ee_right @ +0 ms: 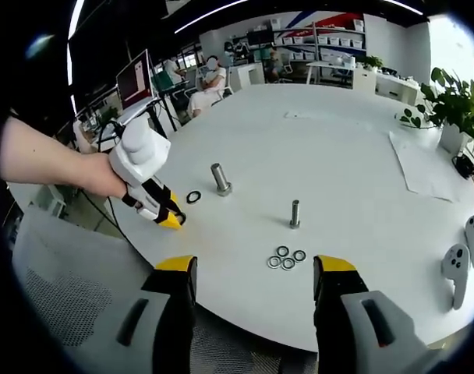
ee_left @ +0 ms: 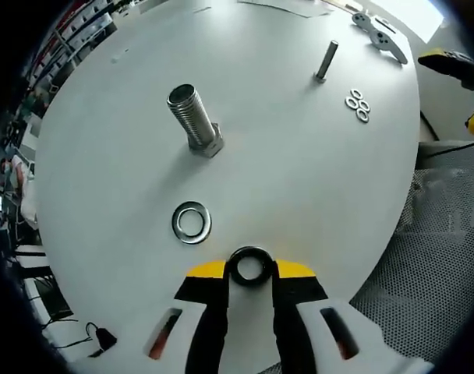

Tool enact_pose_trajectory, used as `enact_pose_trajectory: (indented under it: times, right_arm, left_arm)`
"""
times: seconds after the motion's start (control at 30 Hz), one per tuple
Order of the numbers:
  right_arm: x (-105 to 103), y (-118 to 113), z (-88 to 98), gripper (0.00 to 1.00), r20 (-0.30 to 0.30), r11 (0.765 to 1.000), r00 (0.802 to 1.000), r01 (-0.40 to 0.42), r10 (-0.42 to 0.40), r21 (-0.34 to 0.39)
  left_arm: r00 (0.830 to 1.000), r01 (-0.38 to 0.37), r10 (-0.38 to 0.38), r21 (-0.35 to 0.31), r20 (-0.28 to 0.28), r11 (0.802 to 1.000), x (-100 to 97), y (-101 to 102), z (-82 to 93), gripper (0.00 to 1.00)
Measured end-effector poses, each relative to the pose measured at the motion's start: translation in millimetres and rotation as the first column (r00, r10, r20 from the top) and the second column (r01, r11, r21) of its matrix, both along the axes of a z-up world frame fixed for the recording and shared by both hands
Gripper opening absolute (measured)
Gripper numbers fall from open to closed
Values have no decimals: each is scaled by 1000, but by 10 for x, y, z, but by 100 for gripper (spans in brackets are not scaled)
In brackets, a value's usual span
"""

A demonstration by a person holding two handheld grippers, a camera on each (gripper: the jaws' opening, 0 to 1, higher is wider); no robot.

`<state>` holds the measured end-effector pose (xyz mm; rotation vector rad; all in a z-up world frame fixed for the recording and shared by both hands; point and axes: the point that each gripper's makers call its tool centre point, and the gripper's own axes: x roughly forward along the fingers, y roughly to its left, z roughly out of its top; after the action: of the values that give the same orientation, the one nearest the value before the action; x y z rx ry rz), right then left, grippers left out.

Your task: Place the washer onto the threaded stud by aligning its center hole with the stud, sliding it down to the base, and recovering from edge contact or off-axis alignment until the washer reaches the visible bottom stop.

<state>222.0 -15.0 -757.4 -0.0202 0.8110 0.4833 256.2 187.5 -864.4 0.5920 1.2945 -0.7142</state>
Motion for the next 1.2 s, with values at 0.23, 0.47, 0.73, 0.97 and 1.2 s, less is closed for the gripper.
enact_pose_trajectory:
  times: [0.23,0.47,0.73,0.97,1.2]
  right_arm:
    - [-8,-23,7,63,0,1000,1000,11,-11,5]
    - [1,-13,14,63,2,1000,1000,8,-8,4]
    - [6,-24,8,63,2,1000,1000,11,-11,1]
    - [-1,-16,4,63,0,1000,1000,6,-6,-4]
    - [5,-22,3,63,0,1000,1000,9,-9,-4]
  left_arm:
    - [999,12,-9,-57,51,998,178,-134,220,18]
    - [992,41,-30,-94,122,995,450,-288,500,18]
    - [985,58,-38,-112,171,992,684,-381,696,18]
    - [979,69,-46,-113,200,991,833,-421,763,18]
    - [976,82,-60,-99,208,992,938,-468,749,19]
